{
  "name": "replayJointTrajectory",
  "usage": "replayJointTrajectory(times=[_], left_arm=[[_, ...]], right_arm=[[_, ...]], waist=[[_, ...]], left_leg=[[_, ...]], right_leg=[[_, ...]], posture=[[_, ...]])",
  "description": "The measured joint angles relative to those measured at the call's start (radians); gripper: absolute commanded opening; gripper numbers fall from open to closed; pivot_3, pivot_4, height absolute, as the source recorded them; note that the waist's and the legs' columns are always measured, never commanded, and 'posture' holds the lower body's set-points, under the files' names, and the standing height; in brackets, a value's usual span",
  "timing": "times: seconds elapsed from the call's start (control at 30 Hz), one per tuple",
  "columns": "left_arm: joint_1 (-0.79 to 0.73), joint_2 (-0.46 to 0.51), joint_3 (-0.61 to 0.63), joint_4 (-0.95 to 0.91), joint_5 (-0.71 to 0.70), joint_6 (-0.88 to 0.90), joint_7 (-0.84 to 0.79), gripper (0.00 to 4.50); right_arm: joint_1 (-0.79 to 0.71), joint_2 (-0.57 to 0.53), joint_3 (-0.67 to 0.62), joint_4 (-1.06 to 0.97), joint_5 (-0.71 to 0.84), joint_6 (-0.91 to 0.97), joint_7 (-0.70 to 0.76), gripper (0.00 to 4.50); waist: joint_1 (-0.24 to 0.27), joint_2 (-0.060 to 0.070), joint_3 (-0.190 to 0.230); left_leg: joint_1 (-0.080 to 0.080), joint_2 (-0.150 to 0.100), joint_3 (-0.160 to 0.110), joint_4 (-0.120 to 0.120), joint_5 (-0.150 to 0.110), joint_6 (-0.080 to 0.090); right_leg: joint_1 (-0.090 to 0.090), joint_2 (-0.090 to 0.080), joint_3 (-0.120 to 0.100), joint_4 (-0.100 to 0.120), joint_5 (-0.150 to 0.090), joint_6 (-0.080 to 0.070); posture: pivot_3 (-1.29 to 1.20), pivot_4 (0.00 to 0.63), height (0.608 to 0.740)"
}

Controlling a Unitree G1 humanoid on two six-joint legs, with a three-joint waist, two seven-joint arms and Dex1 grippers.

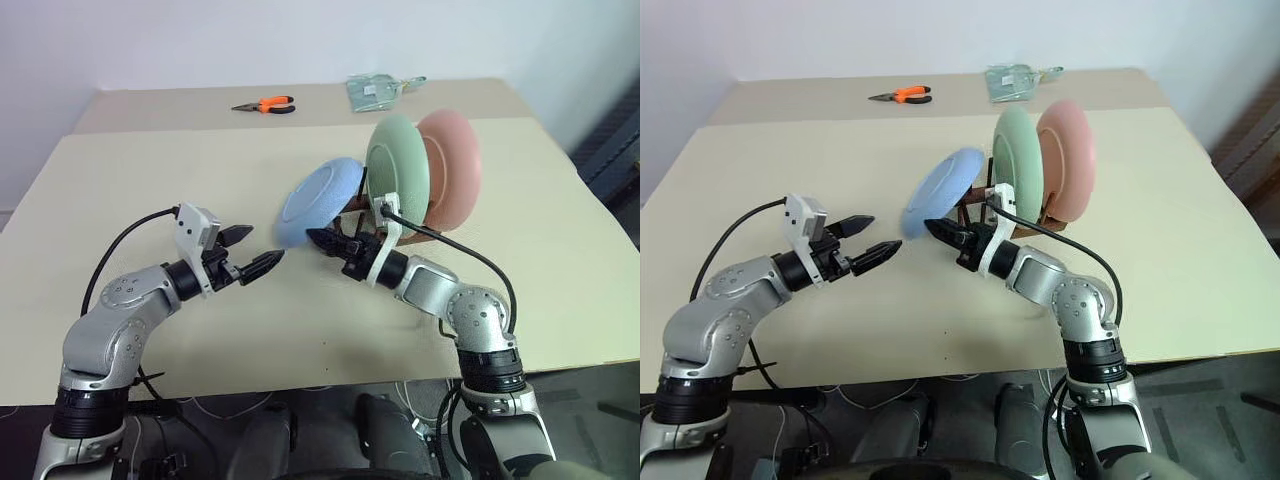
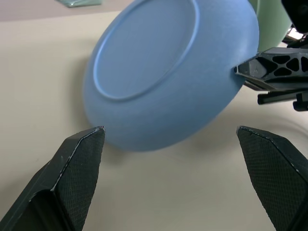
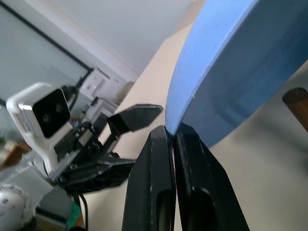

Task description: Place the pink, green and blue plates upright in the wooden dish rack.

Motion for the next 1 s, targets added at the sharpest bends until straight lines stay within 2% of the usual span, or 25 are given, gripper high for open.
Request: replayJointTrajectory(times=[0.2,0.3,0.4,0.57,0.67,0.83,1.0], left_arm=[[0.000,0.000,0.000,0.000,0.000,0.000,0.000,4.50],[0.000,0.002,0.005,0.000,0.000,0.000,0.000,4.50],[0.001,0.010,0.020,0.002,-0.001,0.000,0.000,4.50],[0.001,0.016,0.042,0.008,-0.003,0.000,-0.001,4.50],[0.009,0.028,0.069,0.008,-0.032,0.004,-0.010,4.50],[0.023,0.043,0.072,-0.003,-0.058,0.014,-0.032,4.50],[0.044,0.027,0.016,-0.015,-0.043,0.014,-0.026,4.50]], right_arm=[[-0.002,-0.019,0.030,-0.034,-0.051,-0.013,0.084,0.03],[-0.034,-0.118,0.102,-0.109,-0.128,-0.042,0.191,0.03],[-0.113,-0.190,0.110,-0.158,-0.156,-0.061,0.290,0.03],[-0.182,-0.253,0.093,-0.199,-0.135,-0.062,0.414,0.03],[-0.269,-0.351,0.051,-0.198,-0.084,-0.038,0.524,0.03],[-0.411,-0.423,-0.045,-0.115,-0.032,-0.042,0.637,0.03],[-0.429,-0.510,-0.026,0.028,-0.156,-0.120,0.772,0.03]], waist=[[-0.003,0.000,0.000],[-0.003,0.001,0.001],[-0.003,0.000,0.001],[-0.002,0.000,0.001],[-0.001,0.000,0.002],[-0.001,-0.001,0.002],[0.000,-0.003,0.002]], left_leg=[[0.000,0.000,0.000,-0.001,0.000,0.000],[0.000,0.000,0.001,-0.001,0.000,0.000],[0.000,0.000,0.001,-0.001,0.000,0.000],[-0.001,0.001,0.001,-0.001,0.000,0.000],[-0.002,0.000,0.001,0.000,0.000,0.000],[-0.002,0.000,0.001,0.000,0.000,0.000],[-0.002,0.000,0.002,0.000,0.000,0.000]], right_leg=[[-0.001,0.000,0.000,0.001,0.000,0.000],[-0.001,0.000,0.000,0.000,0.000,0.000],[-0.001,0.000,-0.001,0.000,0.000,0.001],[-0.001,0.000,-0.001,0.000,0.000,0.001],[-0.002,-0.001,-0.001,0.000,0.000,0.001],[-0.001,-0.001,-0.001,-0.001,0.000,0.000],[-0.001,-0.002,-0.001,-0.002,0.000,0.000]], posture=[[0.00,0.150,0.740],[0.00,0.150,0.740],[0.00,0.150,0.740],[0.00,0.150,0.740],[0.00,0.150,0.740],[0.00,0.150,0.740],[0.00,0.150,0.740]])
